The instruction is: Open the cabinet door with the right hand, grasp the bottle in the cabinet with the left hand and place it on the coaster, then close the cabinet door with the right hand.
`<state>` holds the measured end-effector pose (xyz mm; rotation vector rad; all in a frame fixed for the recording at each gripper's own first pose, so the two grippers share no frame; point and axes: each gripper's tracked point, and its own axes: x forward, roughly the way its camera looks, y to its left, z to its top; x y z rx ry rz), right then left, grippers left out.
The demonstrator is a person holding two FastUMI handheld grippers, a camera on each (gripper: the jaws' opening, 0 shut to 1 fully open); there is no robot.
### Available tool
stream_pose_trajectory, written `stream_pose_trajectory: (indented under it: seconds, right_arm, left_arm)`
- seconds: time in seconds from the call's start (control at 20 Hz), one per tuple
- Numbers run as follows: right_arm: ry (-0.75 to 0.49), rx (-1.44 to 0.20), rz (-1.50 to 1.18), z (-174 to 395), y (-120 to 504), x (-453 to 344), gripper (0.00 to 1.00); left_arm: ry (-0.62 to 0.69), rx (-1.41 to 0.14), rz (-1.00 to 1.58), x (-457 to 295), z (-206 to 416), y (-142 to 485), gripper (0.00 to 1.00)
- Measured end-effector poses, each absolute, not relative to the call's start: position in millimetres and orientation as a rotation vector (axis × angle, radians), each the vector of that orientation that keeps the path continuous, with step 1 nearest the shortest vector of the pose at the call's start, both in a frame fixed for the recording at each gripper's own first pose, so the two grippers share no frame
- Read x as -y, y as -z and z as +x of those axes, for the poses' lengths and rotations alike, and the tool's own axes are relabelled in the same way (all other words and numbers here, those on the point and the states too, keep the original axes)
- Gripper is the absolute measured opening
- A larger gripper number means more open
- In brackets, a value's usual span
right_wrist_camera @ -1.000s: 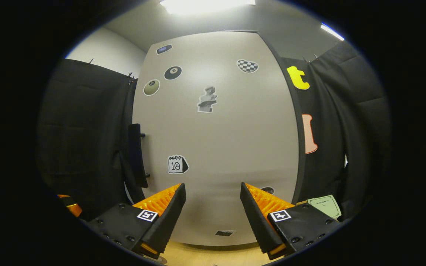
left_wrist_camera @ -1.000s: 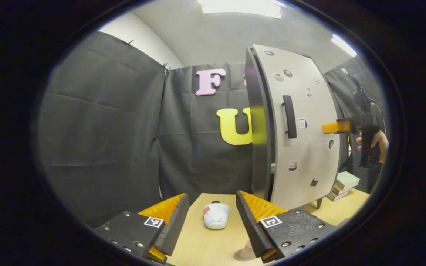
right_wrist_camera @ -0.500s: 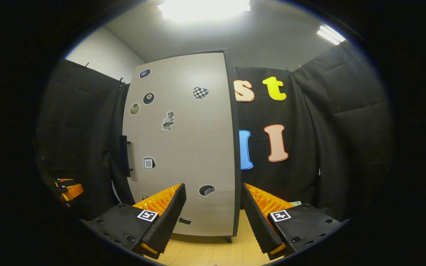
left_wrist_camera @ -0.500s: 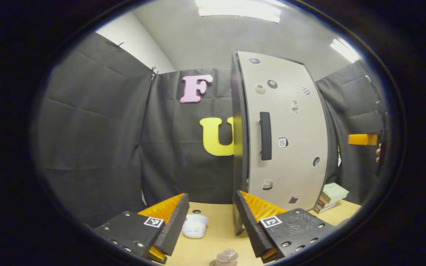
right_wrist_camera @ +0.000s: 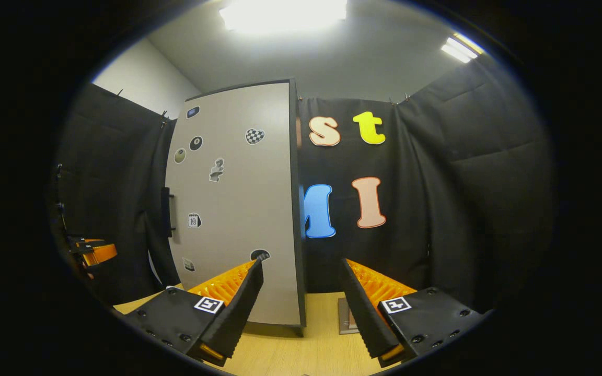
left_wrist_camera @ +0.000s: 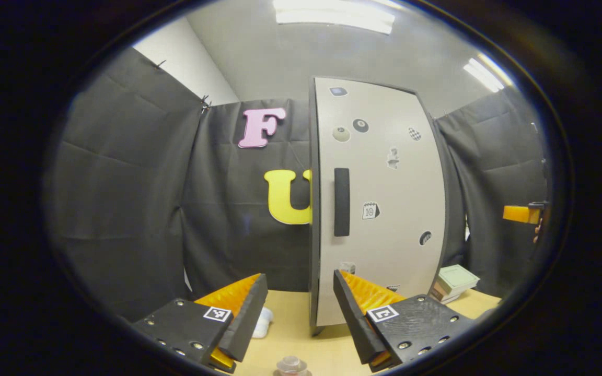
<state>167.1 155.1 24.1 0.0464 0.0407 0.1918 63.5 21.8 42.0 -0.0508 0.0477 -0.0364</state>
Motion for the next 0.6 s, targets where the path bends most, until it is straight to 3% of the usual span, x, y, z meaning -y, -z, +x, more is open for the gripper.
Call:
stream_pose_trajectory:
  seconds: [0.6]
  right_arm:
    - [-0.221,-0.057,0.06,165.6,-15.7,-150.9,0.94]
  left_arm:
    - [0.013,-0.035,-0.031,-23.0,65.0,-43.7,0.77]
